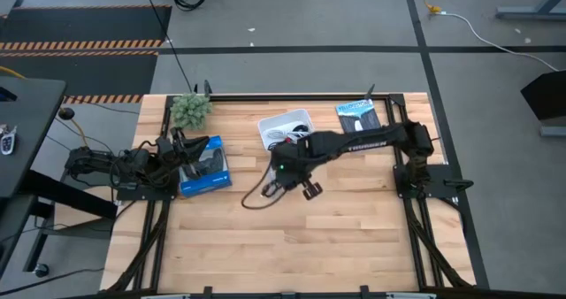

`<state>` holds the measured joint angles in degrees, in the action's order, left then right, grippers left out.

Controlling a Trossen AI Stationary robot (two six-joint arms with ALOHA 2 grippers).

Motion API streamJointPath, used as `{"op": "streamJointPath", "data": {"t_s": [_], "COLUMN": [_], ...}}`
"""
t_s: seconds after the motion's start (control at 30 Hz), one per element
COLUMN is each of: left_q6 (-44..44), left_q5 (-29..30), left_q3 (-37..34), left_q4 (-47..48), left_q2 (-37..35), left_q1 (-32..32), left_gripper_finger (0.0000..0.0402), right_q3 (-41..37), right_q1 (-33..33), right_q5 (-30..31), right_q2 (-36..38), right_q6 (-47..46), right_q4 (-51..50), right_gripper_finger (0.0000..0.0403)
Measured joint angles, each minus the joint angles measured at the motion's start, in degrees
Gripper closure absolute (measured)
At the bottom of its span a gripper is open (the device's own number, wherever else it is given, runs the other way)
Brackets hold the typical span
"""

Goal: Pick and place USB-C Cables
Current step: Put the black USB cable into the white bin

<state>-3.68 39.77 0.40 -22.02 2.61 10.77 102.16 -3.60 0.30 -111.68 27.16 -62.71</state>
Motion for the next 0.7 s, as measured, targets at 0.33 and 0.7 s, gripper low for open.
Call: {"op": "streamJointPath", "data": {"t_s": [0.33,0.7], "left_q6": [0.0,0.0], "left_q5": [0.0,0.0], "left_q3": [-0.02,0.0], "left_q4": [0.0,0.02], "left_q2": [0.0,0.0], "left_q1": [0.02,0.02], "left_gripper_finger": [0.0358,0.0358], "right_q3": [14.09,25.92], "right_q1": [1.93,3.13], "right_q5": [0.11,-0.01], "right_q2": [0.07,0.07], "right_q6": [-0.15,-1.04], "right_q4": [-4.98,-8.23], "right_gripper_finger": [0.039,0.039]}}
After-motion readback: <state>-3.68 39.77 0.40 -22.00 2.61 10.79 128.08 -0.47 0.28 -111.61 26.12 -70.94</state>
